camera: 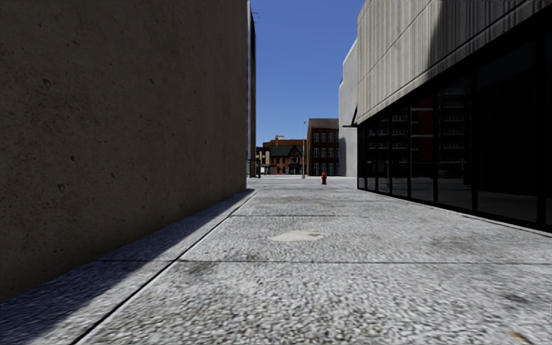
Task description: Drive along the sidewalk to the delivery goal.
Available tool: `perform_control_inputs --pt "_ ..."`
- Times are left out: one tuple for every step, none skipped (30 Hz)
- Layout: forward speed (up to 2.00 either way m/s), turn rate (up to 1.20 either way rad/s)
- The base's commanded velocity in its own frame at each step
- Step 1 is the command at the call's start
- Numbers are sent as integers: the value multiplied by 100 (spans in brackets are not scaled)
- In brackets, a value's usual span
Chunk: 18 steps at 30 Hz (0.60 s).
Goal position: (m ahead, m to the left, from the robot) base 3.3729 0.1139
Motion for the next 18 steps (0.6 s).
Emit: perform_control_inputs --pt "200 0" --pt "200 0" --pt "200 0" --pt "200 0" --pt "200 0" --pt "200 0" --pt "200 0" --pt "200 0" --pt "200 0" --pt "200 0" --pt "200 0" --pt "200 0" --pt "200 0" --pt "200 0" --pt "200 0" --pt "200 0" --pt "200 0" --pt "200 0"
